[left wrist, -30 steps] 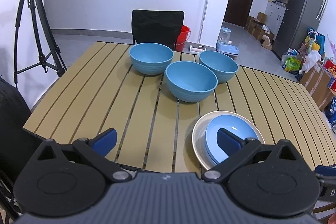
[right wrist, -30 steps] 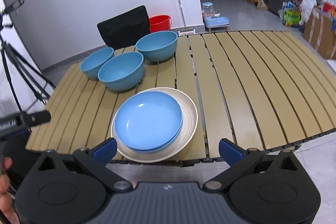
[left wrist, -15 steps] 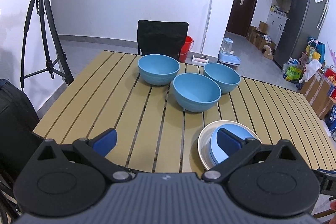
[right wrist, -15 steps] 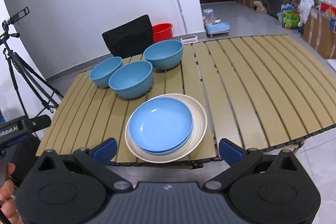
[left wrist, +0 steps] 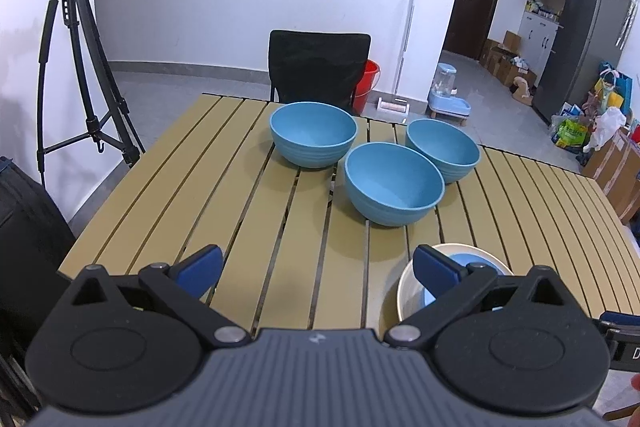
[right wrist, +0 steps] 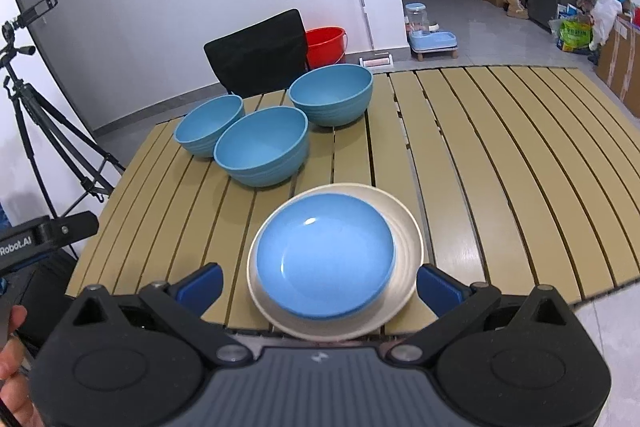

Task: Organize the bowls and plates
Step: 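Raise both grippers away from the plate stack, then move both grippers to the rim of a light-blue bowl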

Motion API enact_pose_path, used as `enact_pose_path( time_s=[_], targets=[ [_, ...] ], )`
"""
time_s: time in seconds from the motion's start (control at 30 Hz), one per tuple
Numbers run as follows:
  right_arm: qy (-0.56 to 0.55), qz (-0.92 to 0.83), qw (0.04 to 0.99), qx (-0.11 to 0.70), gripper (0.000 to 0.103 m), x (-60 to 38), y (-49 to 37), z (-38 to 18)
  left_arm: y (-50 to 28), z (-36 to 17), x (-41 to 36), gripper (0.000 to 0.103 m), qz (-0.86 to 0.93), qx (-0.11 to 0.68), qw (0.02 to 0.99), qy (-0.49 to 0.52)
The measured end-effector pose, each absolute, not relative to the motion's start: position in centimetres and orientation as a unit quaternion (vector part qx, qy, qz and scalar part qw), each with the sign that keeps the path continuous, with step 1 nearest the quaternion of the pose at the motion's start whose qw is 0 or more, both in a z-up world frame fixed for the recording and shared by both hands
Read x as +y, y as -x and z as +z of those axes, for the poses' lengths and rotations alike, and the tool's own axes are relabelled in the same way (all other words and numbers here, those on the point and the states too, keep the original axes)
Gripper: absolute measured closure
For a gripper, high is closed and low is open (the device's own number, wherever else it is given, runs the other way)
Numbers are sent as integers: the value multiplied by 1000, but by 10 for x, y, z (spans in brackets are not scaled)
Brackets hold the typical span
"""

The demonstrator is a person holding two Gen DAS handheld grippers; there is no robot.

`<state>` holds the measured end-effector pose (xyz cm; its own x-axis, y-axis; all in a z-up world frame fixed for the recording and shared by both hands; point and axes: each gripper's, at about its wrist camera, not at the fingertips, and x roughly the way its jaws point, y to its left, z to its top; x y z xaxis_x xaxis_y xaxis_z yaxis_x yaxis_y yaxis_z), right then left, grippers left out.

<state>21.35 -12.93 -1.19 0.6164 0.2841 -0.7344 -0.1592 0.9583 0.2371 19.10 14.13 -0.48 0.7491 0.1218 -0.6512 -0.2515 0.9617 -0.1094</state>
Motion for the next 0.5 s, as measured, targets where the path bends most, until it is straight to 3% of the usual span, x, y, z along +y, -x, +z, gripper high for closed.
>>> enact_pose_path(
  time_s=[0.5],
  targets=[
    [-55, 120, 892, 432, 1, -88, -313, -30, -297, -35, 162, 0, 108, 376, 916, 88]
  ],
)
